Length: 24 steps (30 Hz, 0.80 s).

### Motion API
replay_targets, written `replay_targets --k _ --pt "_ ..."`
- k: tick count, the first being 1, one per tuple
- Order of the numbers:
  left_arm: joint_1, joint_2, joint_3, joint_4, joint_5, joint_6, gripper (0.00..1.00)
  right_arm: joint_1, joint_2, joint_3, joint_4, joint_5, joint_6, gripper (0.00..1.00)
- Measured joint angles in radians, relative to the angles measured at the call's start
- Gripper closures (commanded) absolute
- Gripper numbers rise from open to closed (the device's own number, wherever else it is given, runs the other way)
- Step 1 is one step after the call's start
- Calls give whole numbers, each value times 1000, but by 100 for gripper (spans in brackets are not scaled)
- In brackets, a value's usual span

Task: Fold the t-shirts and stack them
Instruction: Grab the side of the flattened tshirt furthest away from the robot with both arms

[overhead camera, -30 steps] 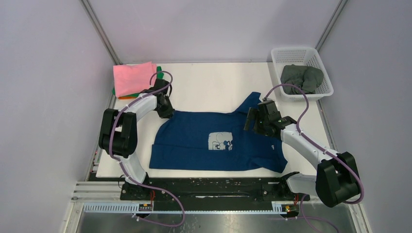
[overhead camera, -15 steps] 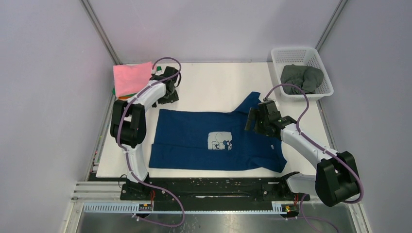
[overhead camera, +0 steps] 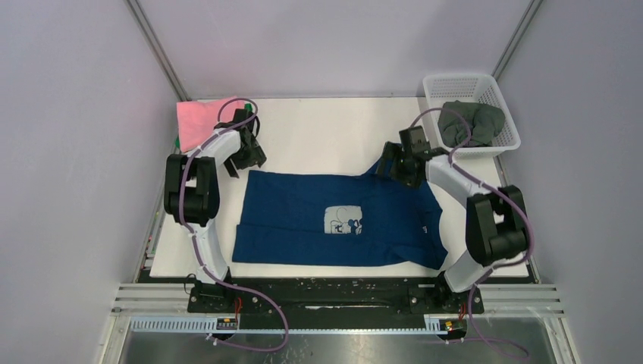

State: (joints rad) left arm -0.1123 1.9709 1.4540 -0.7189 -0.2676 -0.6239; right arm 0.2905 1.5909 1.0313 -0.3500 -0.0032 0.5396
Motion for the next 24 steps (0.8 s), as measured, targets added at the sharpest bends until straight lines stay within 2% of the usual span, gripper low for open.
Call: replay_targets --k 9,13,17,20,22,23,24 --pt "8 114 92 -8 65 -47 44 -94 282 259 3 -42 43 1" --pt "8 124 103 -21 70 -54 54 -113 359 336 5 -53 51 0" --pt "8 125 104 -31 75 -62 59 -116 397 372 5 -65 66 1" --pt "8 125 103 -35 81 -66 74 -117 409 373 6 -71 84 1" --pt "8 122 98 -34 85 -69 96 -119 414 373 5 -73 92 1" --pt "8 119 93 -33 85 -76 100 -119 416 373 6 -75 95 0" --pt "9 115 87 -32 92 -77 100 -119 417 373 6 -78 98 0"
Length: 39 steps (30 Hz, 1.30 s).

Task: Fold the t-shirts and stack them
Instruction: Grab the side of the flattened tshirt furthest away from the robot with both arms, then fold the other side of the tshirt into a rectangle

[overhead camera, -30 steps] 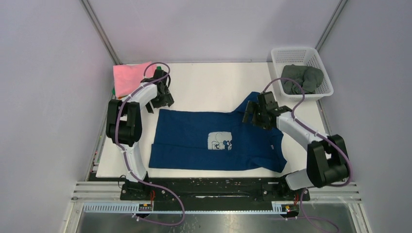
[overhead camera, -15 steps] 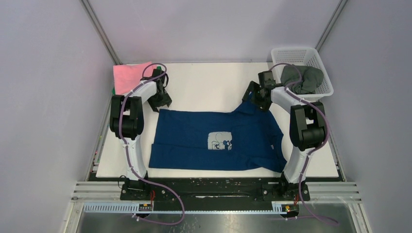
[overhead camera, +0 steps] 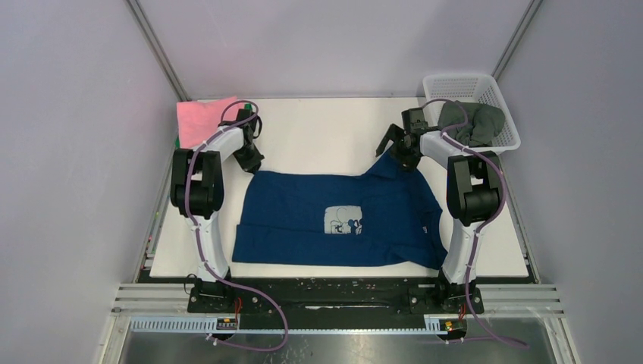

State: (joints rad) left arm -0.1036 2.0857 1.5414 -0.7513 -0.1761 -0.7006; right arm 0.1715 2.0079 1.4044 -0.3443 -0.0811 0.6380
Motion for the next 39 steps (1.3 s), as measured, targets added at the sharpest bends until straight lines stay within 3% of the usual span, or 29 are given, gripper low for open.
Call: replay_targets --k 11,22,34,39 --pt "0 -43 -68 41 18 9 100 -1 30 18 18 -18 15 5" --pt "0 -96 -140 66 34 43 100 -3 76 39 114 -147 44 37" --pt "0 -111 -151 73 39 50 100 -3 122 51 193 -208 73 51" --pt "0 -114 -156 73 39 50 100 -3 126 58 153 -185 69 73"
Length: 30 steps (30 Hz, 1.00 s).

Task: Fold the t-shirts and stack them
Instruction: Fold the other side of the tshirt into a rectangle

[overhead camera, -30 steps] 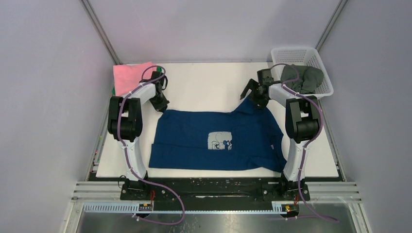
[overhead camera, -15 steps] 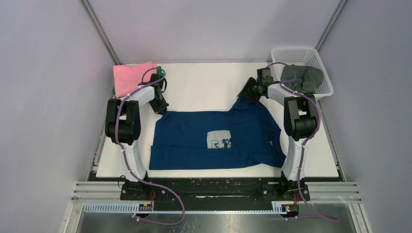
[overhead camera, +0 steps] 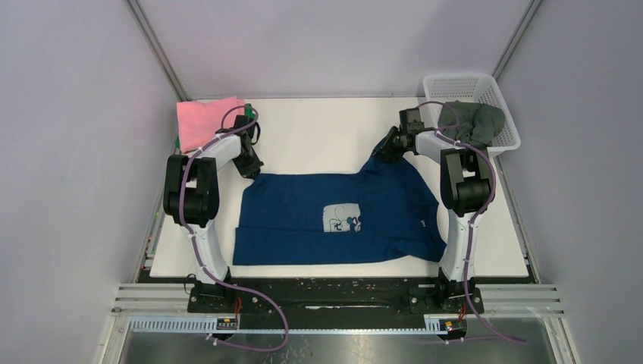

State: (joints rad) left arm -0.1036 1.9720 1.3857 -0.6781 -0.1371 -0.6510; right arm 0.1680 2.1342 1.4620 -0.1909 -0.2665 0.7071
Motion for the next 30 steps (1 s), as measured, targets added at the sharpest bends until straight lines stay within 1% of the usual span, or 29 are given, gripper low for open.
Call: replay_targets --k 2,6,8,13,17,24,30 --pt "0 0 0 0 0 0 100 0 0 0 -14 14 -5 82" --pt "0 0 0 0 0 0 100 0 0 0 -30 38 -6 91" --pt "0 -1 0 0 0 0 100 0 -2 0 -33 42 -6 100" --pt "0 -14 -2 0 -1 -1 100 0 -24 -2 -45 49 -11 100" --pt "0 -66 -29 7 -5 -2 100 0 -100 -43 -44 54 -15 100" --pt "0 -180 -110 35 -14 -13 100 6 -344 -224 -54 79 -21 100" --pt "0 -280 -225 63 -16 -28 100 56 -564 -397 -111 135 -21 100"
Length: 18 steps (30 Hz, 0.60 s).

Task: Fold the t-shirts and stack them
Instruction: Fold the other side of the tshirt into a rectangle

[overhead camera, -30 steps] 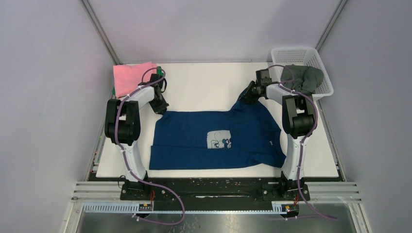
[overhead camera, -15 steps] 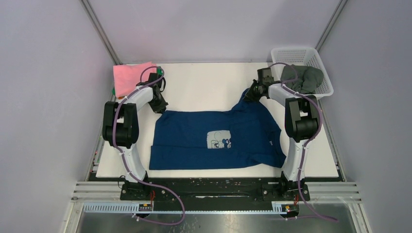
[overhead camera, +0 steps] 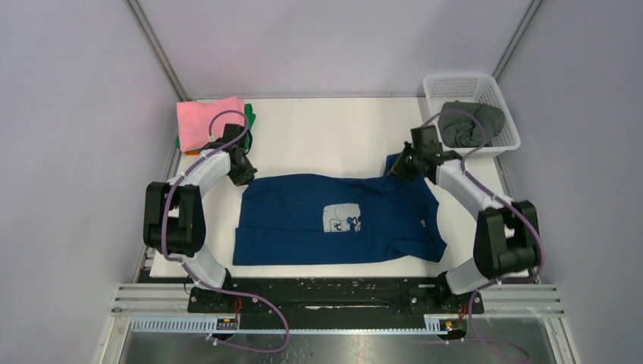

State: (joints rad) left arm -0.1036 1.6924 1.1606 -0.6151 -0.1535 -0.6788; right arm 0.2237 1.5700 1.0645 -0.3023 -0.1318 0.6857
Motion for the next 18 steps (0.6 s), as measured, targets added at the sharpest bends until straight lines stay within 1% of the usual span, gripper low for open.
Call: replay_targets --k 4,10,18 --pt "-7 -59 -66 13 -3 -7 100 31 -188 -117 -52 46 5 100" --pt "-29 -150 -138 21 -19 -17 100 55 -404 -208 -134 91 12 100" --pt "-36 -275 -223 19 -58 -38 100 106 -583 -339 -225 124 39 99"
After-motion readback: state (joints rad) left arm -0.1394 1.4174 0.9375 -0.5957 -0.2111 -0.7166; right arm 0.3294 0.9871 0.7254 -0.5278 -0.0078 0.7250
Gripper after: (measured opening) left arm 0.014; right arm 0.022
